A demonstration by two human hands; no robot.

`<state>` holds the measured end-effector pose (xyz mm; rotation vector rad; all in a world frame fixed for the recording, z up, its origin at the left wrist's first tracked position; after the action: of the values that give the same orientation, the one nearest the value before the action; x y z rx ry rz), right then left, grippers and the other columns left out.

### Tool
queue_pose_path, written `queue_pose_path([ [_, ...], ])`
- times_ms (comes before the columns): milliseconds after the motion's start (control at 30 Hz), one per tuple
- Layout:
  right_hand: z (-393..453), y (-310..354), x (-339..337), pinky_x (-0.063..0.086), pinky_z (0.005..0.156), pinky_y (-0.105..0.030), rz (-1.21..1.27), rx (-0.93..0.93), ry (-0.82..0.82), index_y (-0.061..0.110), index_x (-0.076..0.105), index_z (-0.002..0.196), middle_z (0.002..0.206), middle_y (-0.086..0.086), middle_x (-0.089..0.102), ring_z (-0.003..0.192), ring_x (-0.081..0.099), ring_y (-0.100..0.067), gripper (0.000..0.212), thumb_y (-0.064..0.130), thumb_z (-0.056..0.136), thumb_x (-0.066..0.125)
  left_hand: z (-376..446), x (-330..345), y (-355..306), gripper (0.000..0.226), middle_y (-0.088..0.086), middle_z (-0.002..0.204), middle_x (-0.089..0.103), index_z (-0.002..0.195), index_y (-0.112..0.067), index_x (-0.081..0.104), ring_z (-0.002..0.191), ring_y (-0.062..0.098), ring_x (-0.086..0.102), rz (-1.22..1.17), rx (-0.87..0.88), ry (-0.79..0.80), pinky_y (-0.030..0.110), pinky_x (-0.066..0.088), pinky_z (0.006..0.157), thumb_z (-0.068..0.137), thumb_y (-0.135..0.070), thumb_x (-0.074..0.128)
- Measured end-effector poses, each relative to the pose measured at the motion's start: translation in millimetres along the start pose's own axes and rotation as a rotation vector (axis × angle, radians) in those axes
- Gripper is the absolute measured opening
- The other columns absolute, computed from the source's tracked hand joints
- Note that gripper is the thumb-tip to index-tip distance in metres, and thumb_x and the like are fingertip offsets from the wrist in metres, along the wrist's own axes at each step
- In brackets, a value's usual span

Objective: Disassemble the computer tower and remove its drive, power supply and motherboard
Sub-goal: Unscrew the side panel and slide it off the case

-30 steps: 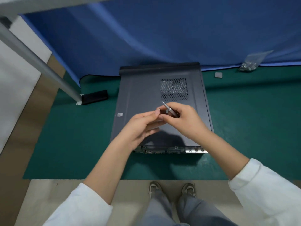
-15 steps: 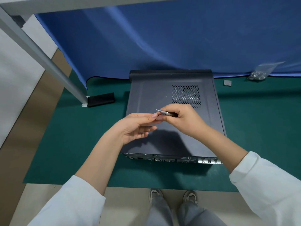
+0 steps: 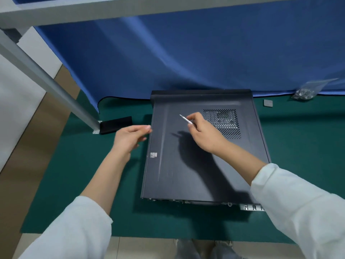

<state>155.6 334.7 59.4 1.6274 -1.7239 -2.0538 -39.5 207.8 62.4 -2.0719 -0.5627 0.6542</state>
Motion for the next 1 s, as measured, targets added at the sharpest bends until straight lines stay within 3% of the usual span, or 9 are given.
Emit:
queue_pose_path([
  [67, 17.2, -8.6, 2.9, 0.044, 0.069, -0.038, -0.106, 0.036, -0.044, 0.019, 0.038, 0.113, 0.098, 0.001, 0.061, 0.082, 0.059, -0.027, 0.02, 0.033, 0.101, 0.031, 27.9, -11.1, 6.9, 0.015, -0.012, 0.073, 0.072, 0.092, -0.016, 0.074, 0.062, -0.001, 0.061, 0.054, 0.053, -0.136, 0.012, 0.043, 0.053, 0.08, -0.026, 0.074],
  [133, 30.1, -14.0, 5.7, 0.037, 0.062, -0.035, -0.223, 0.044, -0.109, 0.018, 0.039, 0.11, 0.089, 0.001, 0.06, 0.075, 0.058, -0.03, 0.02, 0.035, 0.101, 0.03, 52.9, -15.4, 17.4, 0.017, -0.002, 0.086, 0.073, 0.092, -0.013, 0.075, 0.078, 0.011, 0.064, 0.173, 0.062, -0.203, 0.019, 0.053, 0.072, 0.079, -0.024, 0.075],
  [200, 40.3, -21.9, 11.0, 0.032, 0.06, -0.034, -0.301, 0.054, -0.169, 0.017, 0.042, 0.109, 0.086, -0.001, 0.06, 0.075, 0.059, -0.032, 0.022, 0.034, 0.101, 0.032, 76.7, -13.7, 27.3, 0.016, 0.001, 0.095, 0.072, 0.091, -0.017, 0.075, 0.092, 0.019, 0.064, 0.355, 0.056, -0.224, 0.026, 0.05, 0.085, 0.078, -0.028, 0.076],
  [500, 46.3, -38.0, 26.1, 0.028, 0.053, -0.031, -0.46, -0.1, -0.308, 0.014, 0.051, 0.099, 0.082, -0.001, 0.063, 0.071, 0.06, -0.028, 0.019, 0.03, 0.098, 0.041, 156.6, 17.9, 31.9, 0.017, 0.005, 0.102, 0.069, 0.098, -0.03, 0.073, 0.097, 0.029, 0.062, 0.922, 0.12, -0.298, 0.03, 0.046, 0.071, 0.084, -0.035, 0.065],
  [800, 47.9, -40.2, 28.8, 0.026, 0.048, -0.027, -0.496, -0.143, -0.368, 0.016, 0.053, 0.096, 0.073, 0.003, 0.061, 0.06, 0.058, -0.022, 0.012, 0.027, 0.096, 0.048, 194.0, 12.5, 49.9, 0.022, 0.013, 0.099, 0.067, 0.104, -0.025, 0.073, 0.094, 0.035, 0.061, 1.075, 0.173, -0.28, 0.033, 0.047, 0.071, 0.086, -0.034, 0.063],
  [1000, 48.0, -40.0, 28.9, 0.027, 0.048, -0.027, -0.504, -0.149, -0.359, 0.016, 0.053, 0.097, 0.075, 0.004, 0.061, 0.06, 0.057, -0.021, 0.013, 0.026, 0.097, 0.047, 201.0, 11.2, 62.1, 0.023, 0.011, 0.104, 0.068, 0.107, -0.028, 0.072, 0.097, 0.034, 0.061, 1.051, 0.129, -0.254, 0.032, 0.049, 0.073, 0.086, -0.034, 0.062],
])
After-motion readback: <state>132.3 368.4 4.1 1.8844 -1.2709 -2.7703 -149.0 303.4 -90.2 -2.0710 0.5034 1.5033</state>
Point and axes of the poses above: each hand's wrist, its own z-axis towards the middle knuckle, its own x-axis out of the palm, y = z × x, the point moved 2 cm from there along z, towards the middle knuckle
